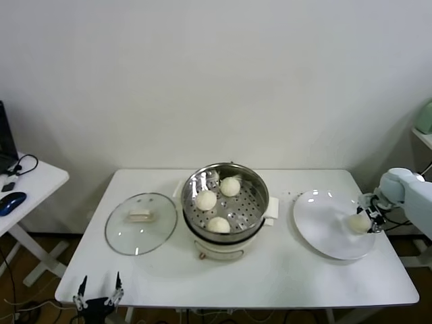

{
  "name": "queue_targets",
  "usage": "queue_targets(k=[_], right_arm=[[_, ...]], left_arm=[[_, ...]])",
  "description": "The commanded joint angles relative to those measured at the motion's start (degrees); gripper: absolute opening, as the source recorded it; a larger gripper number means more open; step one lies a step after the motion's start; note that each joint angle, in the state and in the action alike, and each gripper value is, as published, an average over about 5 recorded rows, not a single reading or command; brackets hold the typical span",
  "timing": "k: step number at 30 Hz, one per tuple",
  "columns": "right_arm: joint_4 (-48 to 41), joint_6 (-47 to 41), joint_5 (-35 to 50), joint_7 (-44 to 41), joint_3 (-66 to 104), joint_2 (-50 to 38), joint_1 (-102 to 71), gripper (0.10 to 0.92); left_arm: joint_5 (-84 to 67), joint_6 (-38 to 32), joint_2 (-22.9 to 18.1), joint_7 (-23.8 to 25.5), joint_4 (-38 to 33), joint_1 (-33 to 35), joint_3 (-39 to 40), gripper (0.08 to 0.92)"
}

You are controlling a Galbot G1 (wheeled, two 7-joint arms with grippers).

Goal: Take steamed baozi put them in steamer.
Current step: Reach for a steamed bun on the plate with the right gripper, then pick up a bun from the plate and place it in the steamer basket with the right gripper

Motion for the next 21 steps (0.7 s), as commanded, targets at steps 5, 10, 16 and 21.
queue_targets(k=[5,10,16,21], right_arm=[[2.6,-0.5,3.0,-0.4,-0.8,-1.1,3.0,0.601],[12.3,-3.5,14.2,-1.3,-12.0,-5.7,14.0,0.586],[26.0,-9.3,30.6,-1.5,-28.2,-9.6,34.7,0.585],[36.3,-16.8,45.2,-1.0,-34.6,-10.2,47.8,0.585]], left_arm=[[0.0,-0.1,0.1,0.0,-0.1,0.1,-0.1,0.823],[0.0,-0.1,0.1,0.0,0.0,0.0,0.0,0.823],[0.4,-0.1,0.1,0.0,0.0,-0.2,0.6,0.823],[0.3,0.0,0.2,0.0,-0.1,-0.5,0.8,0.823]])
